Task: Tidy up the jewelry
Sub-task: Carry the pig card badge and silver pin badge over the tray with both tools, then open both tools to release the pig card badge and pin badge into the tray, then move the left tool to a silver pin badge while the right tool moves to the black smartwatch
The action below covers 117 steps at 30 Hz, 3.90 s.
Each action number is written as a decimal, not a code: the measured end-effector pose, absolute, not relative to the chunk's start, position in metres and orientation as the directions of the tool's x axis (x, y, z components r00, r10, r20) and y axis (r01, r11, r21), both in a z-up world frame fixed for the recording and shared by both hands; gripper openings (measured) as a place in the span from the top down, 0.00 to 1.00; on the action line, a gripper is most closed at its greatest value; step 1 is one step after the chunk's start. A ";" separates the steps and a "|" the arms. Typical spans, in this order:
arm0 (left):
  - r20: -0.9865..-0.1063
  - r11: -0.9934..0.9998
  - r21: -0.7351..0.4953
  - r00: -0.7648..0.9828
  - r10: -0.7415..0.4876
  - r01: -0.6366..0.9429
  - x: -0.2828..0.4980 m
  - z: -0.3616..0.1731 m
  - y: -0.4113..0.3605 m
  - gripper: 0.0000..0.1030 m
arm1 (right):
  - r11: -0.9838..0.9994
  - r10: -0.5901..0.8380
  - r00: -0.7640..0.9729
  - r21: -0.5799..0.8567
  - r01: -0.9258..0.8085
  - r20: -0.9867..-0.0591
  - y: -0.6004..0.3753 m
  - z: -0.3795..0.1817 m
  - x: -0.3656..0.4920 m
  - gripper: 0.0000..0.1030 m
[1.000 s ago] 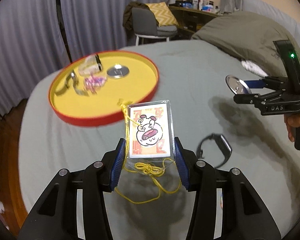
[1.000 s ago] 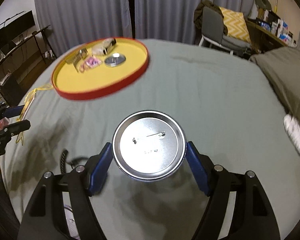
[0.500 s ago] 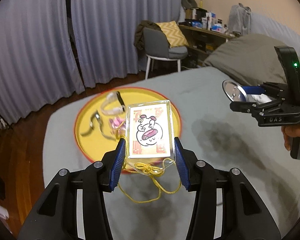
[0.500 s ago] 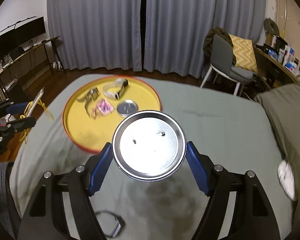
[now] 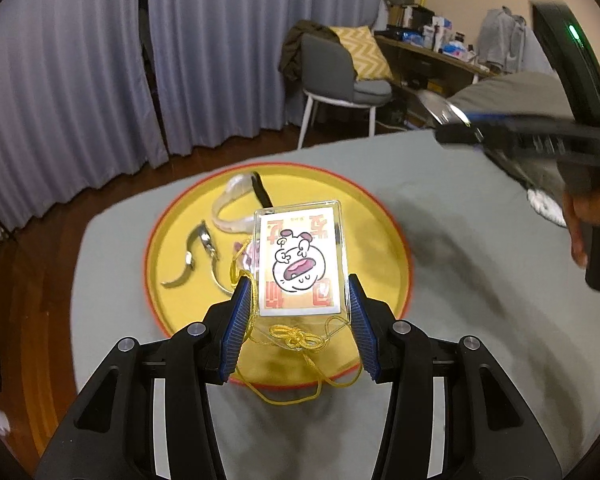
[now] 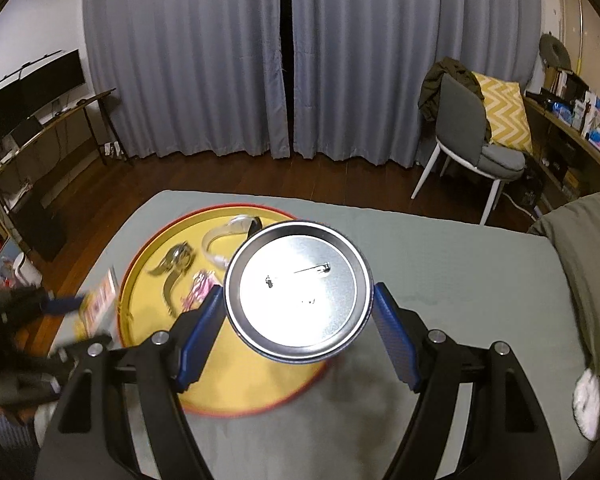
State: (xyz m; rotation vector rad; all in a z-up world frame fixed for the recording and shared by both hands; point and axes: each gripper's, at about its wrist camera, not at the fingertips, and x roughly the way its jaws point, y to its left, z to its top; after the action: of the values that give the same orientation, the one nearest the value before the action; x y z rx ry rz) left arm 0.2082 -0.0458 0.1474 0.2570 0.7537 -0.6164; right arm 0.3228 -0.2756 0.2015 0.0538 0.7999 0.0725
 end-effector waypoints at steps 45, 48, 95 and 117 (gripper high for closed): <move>-0.792 0.729 0.024 0.457 -0.404 0.685 0.248 0.032 -0.054 0.47 | 0.993 0.040 0.427 0.083 0.082 -0.904 -0.231 0.052 0.506 0.27; -0.795 0.724 0.026 0.453 -0.404 0.690 0.245 0.032 -0.056 0.38 | 0.991 0.035 0.423 0.086 0.102 -0.906 -0.232 0.051 0.506 0.24; -0.812 0.670 -0.080 0.342 -0.473 0.738 0.000 0.050 -0.083 0.05 | 0.993 0.113 0.534 0.083 -0.081 -0.838 -0.249 0.111 0.175 0.11; -0.868 0.508 0.025 0.271 -0.417 0.861 -0.059 -0.016 -0.125 0.05 | 0.992 0.117 0.406 0.091 -0.082 -0.907 -0.250 0.030 0.103 0.11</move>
State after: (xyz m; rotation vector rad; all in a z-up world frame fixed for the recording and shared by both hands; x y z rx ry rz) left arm -0.0588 -0.1249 -0.0160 0.5633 0.9385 -0.9246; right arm 0.1030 -0.2497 0.0296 0.0343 1.1464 0.1252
